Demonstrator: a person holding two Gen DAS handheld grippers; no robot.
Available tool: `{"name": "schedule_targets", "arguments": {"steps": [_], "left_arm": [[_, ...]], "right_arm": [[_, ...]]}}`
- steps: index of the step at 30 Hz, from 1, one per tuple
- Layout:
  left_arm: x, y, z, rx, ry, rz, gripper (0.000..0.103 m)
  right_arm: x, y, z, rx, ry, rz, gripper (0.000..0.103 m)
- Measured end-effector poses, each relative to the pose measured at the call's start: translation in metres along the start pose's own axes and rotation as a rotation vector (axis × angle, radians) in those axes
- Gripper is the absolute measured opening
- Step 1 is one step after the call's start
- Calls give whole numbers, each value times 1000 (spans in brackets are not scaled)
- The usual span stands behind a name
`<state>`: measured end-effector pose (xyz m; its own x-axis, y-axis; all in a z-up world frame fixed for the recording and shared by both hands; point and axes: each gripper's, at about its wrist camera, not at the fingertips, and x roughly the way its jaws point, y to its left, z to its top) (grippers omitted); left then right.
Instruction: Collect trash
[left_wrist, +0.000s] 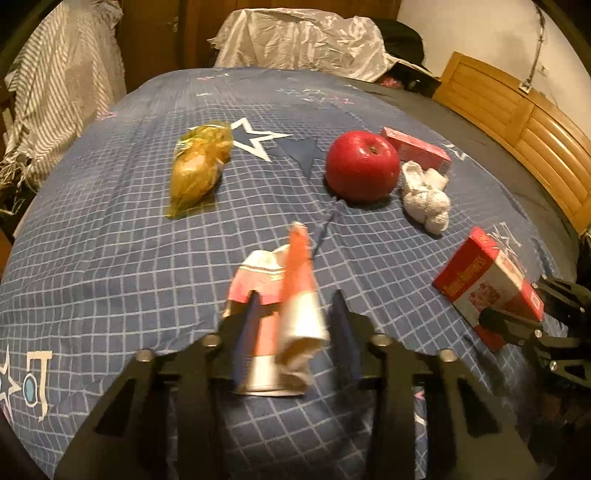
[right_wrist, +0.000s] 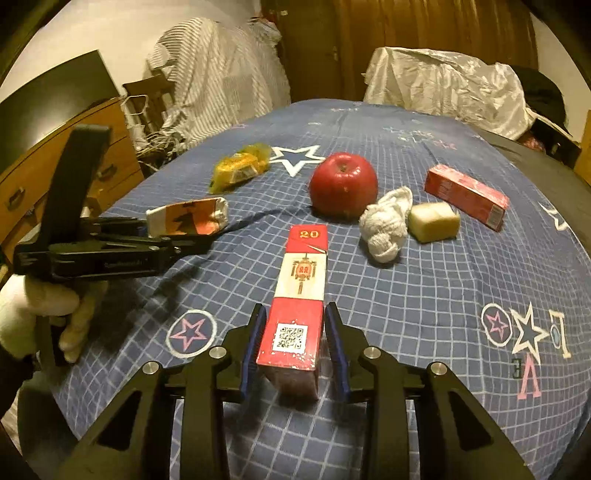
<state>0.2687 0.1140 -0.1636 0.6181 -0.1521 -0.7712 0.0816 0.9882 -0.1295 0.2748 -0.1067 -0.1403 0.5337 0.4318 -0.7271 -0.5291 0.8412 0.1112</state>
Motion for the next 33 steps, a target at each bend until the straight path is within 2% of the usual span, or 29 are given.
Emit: {"name": "schedule_targets", "arguments": {"steps": [1,2,7,15,24,28,33], "left_arm": [[0,3,0,-15,-2,3,21],[-1,4,-1,-22,-4,-4,21],[-14,-4,-6,-15,-44,17,9],[-74,-46,-24,-4,-185,-3,9],[-143,-105,-34,1,-393,8,9],[-159,-128,-37,17,-458,10,9],[-166,-137,-39,20,-490,15,9]], "right_arm": [[3,0,-1,5,9,-8,29],[5,-1,-2,11,12,-19,22],[-4,-2,-5,14,-49,-50,22],[-70,3,-11,40,-224,-139,22],[-161,17,-20,39,-433,-280,22],[-190,26,-31,23,-488,-324,22],[-211,19,-39,54,-518,-322,22]]}}
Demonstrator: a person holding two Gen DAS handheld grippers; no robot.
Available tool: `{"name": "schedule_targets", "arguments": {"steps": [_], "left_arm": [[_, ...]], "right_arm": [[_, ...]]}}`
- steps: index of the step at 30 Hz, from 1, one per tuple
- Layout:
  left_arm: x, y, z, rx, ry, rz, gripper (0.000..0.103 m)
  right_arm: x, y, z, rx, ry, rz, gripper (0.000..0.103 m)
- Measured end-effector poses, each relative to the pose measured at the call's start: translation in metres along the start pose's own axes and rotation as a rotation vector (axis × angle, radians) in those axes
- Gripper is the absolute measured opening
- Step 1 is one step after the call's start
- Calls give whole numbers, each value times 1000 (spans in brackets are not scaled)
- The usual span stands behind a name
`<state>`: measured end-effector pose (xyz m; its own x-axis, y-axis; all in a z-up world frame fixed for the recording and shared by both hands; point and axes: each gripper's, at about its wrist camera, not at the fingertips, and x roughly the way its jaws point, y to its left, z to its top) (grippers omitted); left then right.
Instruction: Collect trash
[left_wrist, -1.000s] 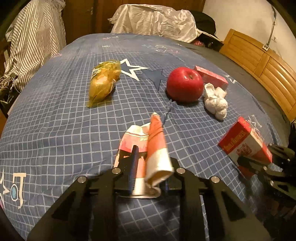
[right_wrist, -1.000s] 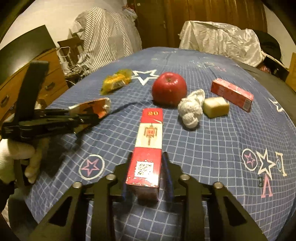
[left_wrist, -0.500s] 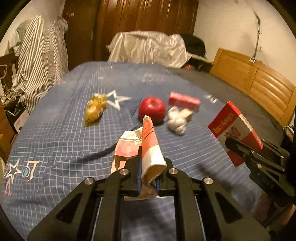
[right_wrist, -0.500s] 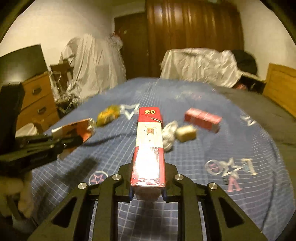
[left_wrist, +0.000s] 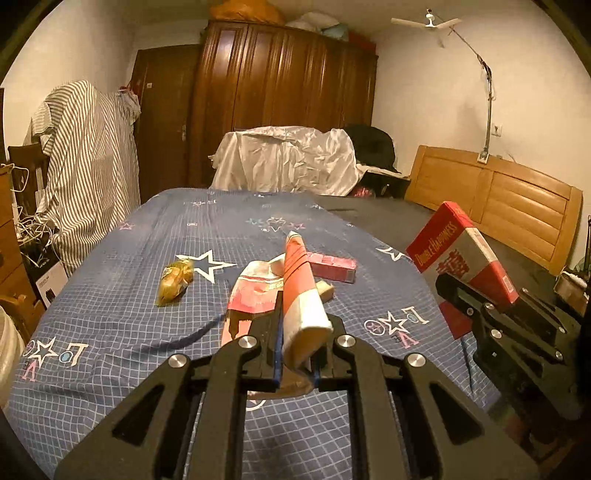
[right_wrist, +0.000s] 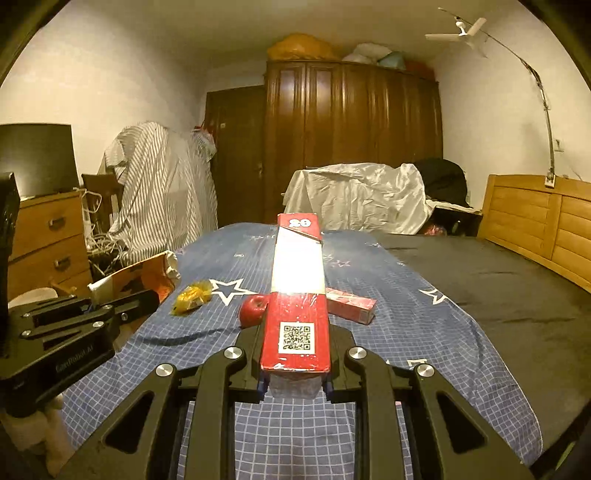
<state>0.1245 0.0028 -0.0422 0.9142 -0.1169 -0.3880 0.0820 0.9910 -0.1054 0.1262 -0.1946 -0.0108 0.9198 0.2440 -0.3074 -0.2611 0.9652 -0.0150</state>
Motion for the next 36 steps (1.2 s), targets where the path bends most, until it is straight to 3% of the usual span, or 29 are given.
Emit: {"name": "schedule_targets", "arguments": {"steps": [10,18,26,36], "left_arm": [[-1,-6,1,21,-5,-9,9],[-6,26,9,-6,-7,64,10],[-18,74,14,-51,-1,158,9],[-41,134,16,-105,-1,254,9]], "right_arm": [[-15,-7,5,1,-5,21,22],[4,6,21,-21,3,91,22],[34,54,38,-56,30,198,22],[58,142,60,-111,46,327,22]]}}
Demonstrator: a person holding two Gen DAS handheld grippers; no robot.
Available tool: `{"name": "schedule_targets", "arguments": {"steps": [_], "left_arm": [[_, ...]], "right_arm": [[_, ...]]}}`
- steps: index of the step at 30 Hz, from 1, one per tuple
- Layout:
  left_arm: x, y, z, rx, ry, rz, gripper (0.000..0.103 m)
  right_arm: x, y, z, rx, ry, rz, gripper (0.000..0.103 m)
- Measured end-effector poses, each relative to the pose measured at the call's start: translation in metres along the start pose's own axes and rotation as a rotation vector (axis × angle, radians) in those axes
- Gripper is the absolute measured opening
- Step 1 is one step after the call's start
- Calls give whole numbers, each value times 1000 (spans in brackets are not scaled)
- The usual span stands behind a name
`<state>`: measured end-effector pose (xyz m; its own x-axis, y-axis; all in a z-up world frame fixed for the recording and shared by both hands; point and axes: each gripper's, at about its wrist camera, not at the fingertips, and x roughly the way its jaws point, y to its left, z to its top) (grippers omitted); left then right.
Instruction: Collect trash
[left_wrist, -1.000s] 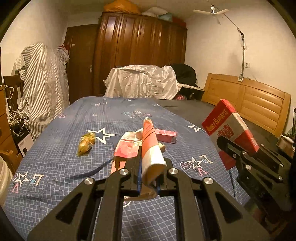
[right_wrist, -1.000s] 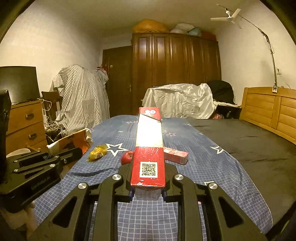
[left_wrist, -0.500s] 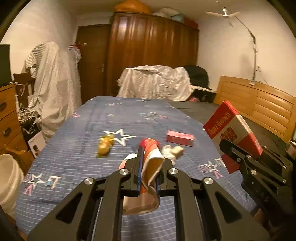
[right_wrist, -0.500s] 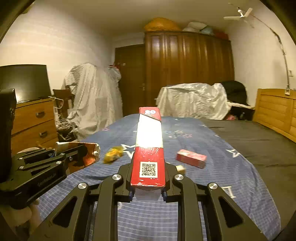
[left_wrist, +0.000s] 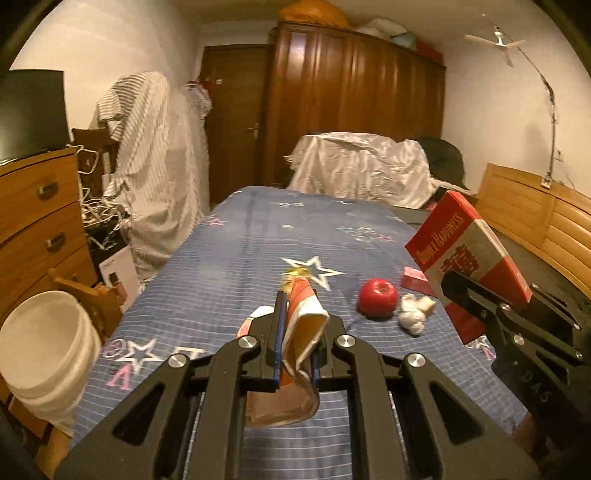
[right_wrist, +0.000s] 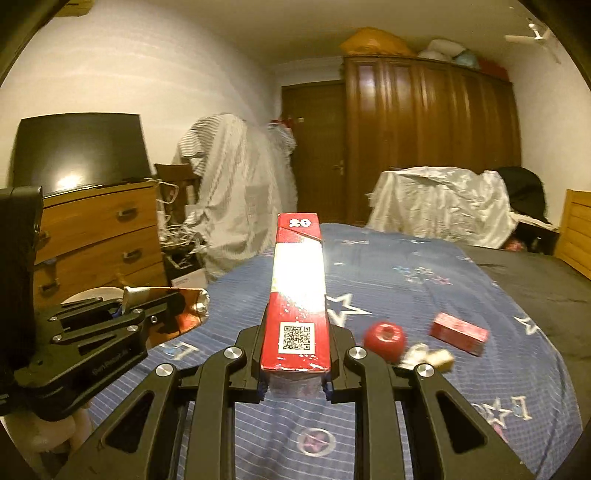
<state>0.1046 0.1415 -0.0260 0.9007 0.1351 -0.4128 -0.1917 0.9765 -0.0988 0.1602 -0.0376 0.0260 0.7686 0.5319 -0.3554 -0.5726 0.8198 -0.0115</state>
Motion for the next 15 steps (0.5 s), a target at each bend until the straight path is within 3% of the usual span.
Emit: {"name": "schedule_targets", "arguments": {"steps": [15], "left_arm": [[-30,110,15,-112,-39,173,10]], "right_arm": [[62,118,45,-76,36,189,22]]}}
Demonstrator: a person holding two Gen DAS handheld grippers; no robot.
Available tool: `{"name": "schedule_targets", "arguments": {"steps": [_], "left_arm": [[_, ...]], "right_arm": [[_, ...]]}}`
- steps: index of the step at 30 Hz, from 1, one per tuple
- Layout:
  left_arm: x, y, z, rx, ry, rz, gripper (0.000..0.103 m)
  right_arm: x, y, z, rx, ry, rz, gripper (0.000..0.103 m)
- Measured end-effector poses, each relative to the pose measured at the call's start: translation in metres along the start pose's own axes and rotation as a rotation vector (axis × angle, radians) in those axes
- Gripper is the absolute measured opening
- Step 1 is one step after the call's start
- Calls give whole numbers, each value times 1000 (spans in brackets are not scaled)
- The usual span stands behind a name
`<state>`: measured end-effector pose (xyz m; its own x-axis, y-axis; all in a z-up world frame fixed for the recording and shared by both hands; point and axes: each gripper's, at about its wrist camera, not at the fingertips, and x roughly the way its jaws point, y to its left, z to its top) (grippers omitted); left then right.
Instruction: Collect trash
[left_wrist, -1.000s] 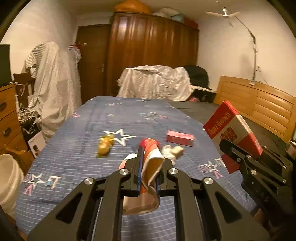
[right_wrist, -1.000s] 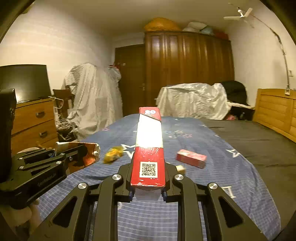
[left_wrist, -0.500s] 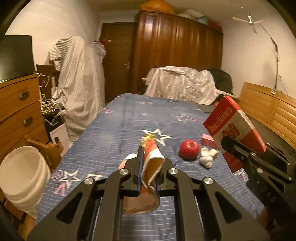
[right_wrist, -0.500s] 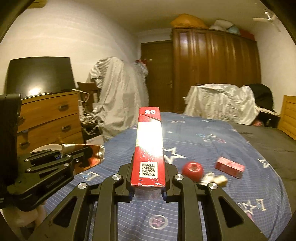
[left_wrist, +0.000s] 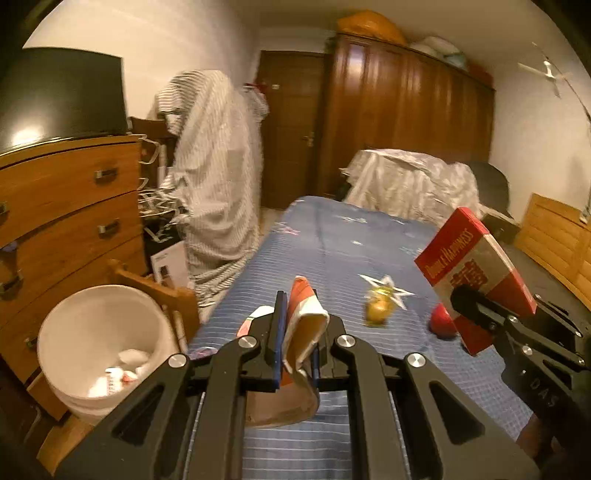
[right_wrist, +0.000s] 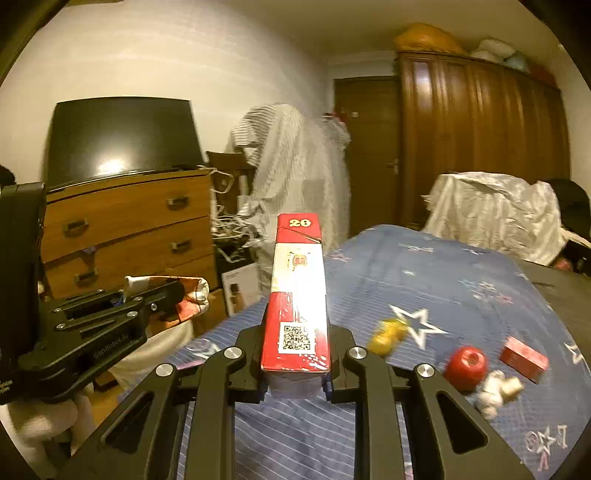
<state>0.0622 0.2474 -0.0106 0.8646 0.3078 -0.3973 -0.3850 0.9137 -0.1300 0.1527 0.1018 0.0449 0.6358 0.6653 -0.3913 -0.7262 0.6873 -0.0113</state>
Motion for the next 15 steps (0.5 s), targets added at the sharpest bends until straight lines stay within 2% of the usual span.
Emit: {"name": "schedule_targets", "arguments": {"steps": [15], "left_arm": [[-28,110,24,-72,-17,176,10]], "right_arm": [[88,133,64,-88,53,209,22]]}}
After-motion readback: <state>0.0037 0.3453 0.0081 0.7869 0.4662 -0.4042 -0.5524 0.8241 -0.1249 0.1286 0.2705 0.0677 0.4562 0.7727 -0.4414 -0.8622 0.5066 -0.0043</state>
